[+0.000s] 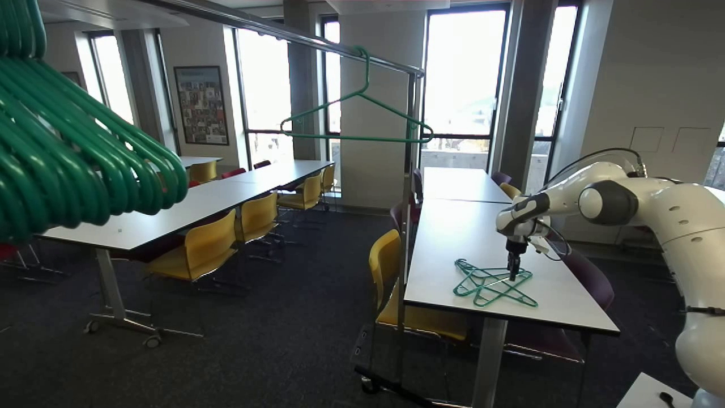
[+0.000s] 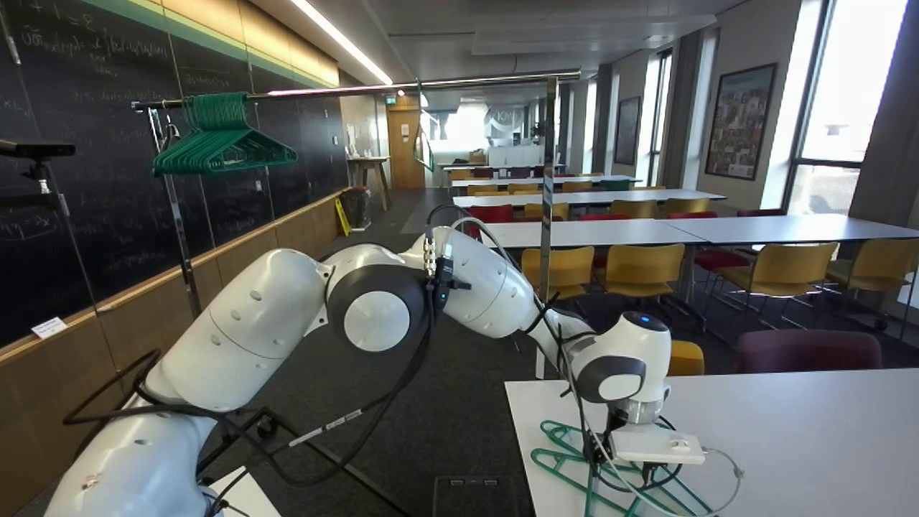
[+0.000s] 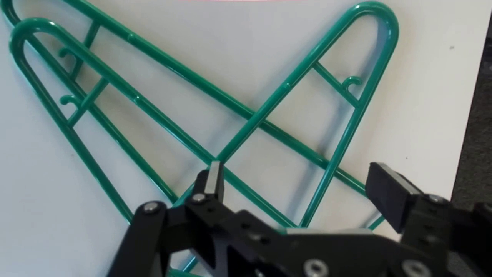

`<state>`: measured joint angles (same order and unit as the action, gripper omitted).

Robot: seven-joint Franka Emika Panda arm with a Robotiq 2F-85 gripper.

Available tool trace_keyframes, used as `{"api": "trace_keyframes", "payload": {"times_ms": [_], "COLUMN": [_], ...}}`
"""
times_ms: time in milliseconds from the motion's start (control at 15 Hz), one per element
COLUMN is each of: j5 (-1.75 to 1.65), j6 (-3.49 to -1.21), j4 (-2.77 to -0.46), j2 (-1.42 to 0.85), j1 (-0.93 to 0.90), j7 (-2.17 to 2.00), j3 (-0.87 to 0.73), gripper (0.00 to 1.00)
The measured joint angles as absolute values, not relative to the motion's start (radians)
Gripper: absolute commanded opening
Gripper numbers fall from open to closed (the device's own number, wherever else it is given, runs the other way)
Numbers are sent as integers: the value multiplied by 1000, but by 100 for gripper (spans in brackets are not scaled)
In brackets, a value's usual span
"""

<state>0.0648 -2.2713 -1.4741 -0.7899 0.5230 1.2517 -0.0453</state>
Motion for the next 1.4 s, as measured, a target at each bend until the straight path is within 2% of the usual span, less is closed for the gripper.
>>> {"api": "trace_keyframes", "payload": {"times_ms": [533,1200,1400], "j5": [65,-2,6], "j6": [-2281,-2272,-2187], "j4": [-1454,-1231,-1152], "j2": [-813,-948,-999], "j1": [521,564,592], "j7": [1253,1419,1510], "j3": [-60,-113,-87], "gripper": [100,100,100]}}
